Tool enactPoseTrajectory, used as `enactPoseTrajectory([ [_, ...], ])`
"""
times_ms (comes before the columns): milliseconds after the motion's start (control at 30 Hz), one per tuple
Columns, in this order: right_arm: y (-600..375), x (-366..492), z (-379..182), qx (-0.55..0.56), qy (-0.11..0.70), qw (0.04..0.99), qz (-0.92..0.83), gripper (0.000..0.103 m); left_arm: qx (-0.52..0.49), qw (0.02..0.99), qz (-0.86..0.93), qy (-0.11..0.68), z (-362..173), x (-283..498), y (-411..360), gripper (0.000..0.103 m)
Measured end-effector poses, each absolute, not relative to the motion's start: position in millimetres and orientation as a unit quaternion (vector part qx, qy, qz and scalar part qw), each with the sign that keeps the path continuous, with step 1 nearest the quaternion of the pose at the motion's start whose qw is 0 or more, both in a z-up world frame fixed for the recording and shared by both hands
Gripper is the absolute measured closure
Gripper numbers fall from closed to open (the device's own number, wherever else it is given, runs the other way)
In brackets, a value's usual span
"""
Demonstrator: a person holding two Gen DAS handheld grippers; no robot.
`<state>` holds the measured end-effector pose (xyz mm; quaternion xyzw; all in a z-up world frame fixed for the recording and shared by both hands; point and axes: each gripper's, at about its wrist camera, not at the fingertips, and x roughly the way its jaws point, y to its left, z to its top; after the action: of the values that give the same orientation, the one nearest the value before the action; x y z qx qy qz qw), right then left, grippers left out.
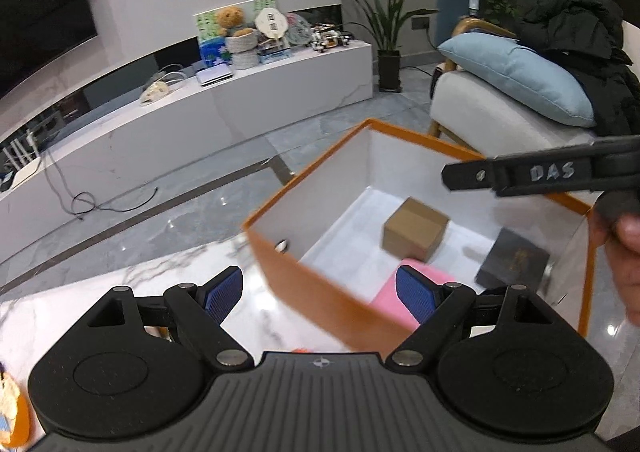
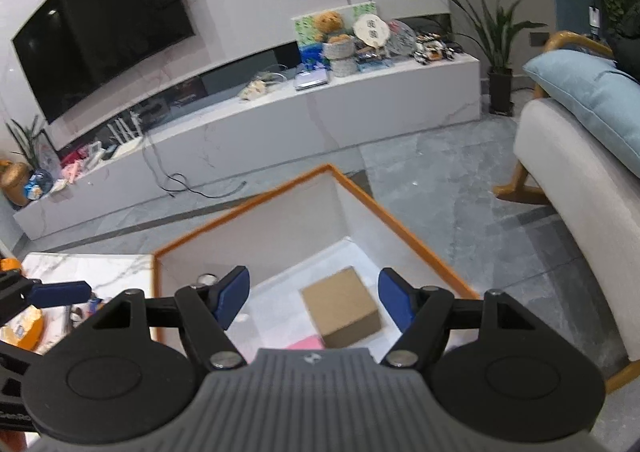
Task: Organize objects
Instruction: 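Move both tools back over the table toward the remaining items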
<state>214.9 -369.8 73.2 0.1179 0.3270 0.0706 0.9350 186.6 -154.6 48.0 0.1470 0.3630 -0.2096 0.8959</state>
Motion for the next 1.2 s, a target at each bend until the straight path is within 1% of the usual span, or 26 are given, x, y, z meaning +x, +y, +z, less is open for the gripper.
enactPoseTrajectory([
  [400, -303, 193, 75, 0.036, 0.321, 0.932, 0.165, 0.031, 0.158, 0.887, -0.192, 0.389, 11, 175, -91, 0.004],
  [700, -264, 176, 71, -0.025, 0.313, 0.921, 0.229, 0.031, 0.173, 0.883, -0.196, 0.389, -11, 161, -57, 0.004],
  [900, -237, 160, 61, -0.07, 0.338, 0.899, 0.269, 0.031, 0.173, 0.884, -0.212, 0.379, -26, 157, -42, 0.004],
  [1067, -222, 141, 49, -0.113, 0.375, 0.868, 0.306, 0.03, 0.163, 0.879, -0.213, 0.395, -39, 165, -30, 0.004],
  [1200, -213, 128, 36, -0.138, 0.401, 0.843, 0.332, 0.029, 0.17, 0.879, -0.234, 0.379, -39, 164, -29, 0.004],
])
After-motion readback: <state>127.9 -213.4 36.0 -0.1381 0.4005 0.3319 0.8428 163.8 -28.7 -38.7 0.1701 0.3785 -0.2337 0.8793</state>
